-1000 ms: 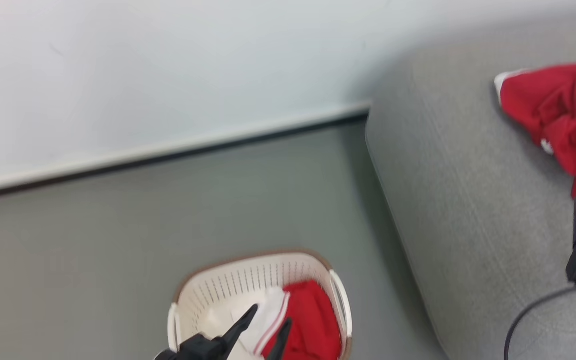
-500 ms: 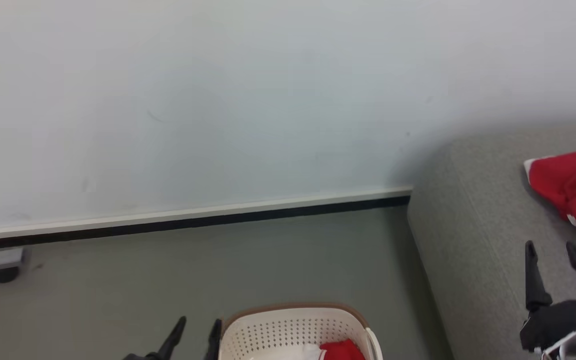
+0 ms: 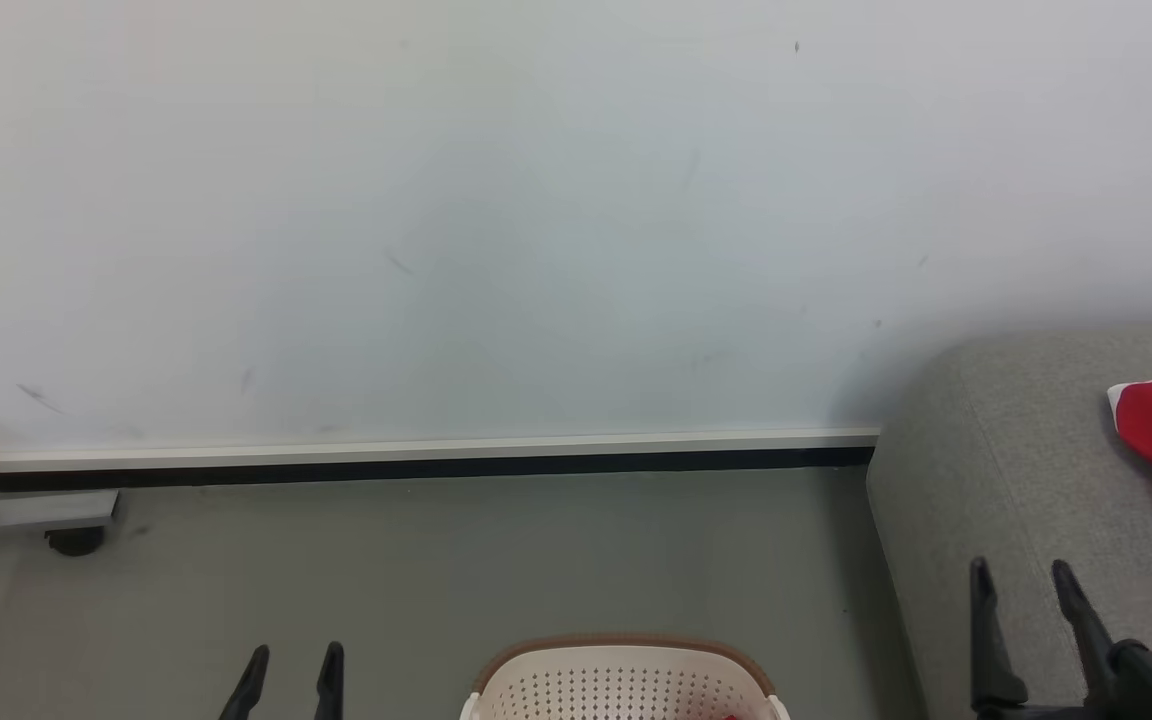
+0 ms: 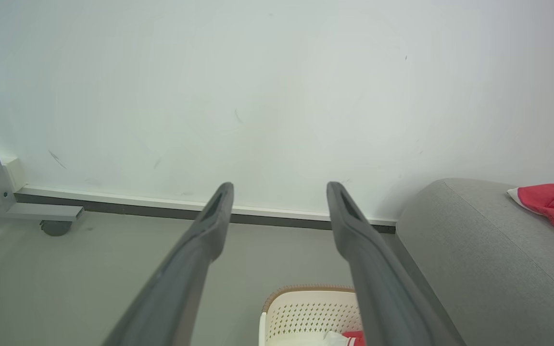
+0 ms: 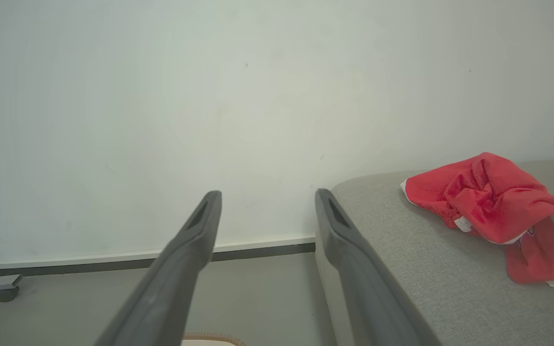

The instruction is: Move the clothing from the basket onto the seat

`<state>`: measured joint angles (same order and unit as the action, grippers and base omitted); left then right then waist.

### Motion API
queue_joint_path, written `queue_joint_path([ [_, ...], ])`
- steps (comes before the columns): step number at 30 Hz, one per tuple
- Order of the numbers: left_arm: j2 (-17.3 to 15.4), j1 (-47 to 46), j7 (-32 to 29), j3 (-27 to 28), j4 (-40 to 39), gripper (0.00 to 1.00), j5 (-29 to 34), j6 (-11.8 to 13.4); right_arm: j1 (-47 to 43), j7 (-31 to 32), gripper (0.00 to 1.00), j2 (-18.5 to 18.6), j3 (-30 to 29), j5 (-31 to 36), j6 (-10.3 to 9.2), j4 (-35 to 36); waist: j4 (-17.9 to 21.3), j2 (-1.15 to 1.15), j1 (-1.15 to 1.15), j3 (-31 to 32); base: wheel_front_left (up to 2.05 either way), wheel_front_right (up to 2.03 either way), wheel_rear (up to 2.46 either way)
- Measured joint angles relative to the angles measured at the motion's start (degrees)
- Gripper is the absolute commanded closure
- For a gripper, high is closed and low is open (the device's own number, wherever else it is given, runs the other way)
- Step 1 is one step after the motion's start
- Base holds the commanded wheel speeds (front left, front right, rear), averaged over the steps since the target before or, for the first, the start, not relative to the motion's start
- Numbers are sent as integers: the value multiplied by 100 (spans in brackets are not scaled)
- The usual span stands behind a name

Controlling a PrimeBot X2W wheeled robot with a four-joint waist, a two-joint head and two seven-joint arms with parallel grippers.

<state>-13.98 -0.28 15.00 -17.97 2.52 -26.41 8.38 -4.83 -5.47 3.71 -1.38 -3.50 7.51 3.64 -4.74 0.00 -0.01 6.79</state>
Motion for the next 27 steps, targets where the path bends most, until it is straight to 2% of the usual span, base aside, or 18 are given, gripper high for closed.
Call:
queue_joint_path([
  [7, 182, 258, 0, 500, -27, 0, 413, -279, -294, 86, 0, -66, 229, 58, 0, 18, 98, 1, 1, -70, 0, 0, 0],
  [20, 524, 392, 0, 923, 219, 0, 838, -633, -379, 67, 0, -83, 338, -111, 0, -66, 156, 1, 1, -157, 0, 0, 0],
  [27, 656, 392, 0, 1057, 268, 0, 936, -739, -343, 79, 0, -83, 404, -142, 0, -85, 210, 1, 1, -166, 0, 0, 0],
])
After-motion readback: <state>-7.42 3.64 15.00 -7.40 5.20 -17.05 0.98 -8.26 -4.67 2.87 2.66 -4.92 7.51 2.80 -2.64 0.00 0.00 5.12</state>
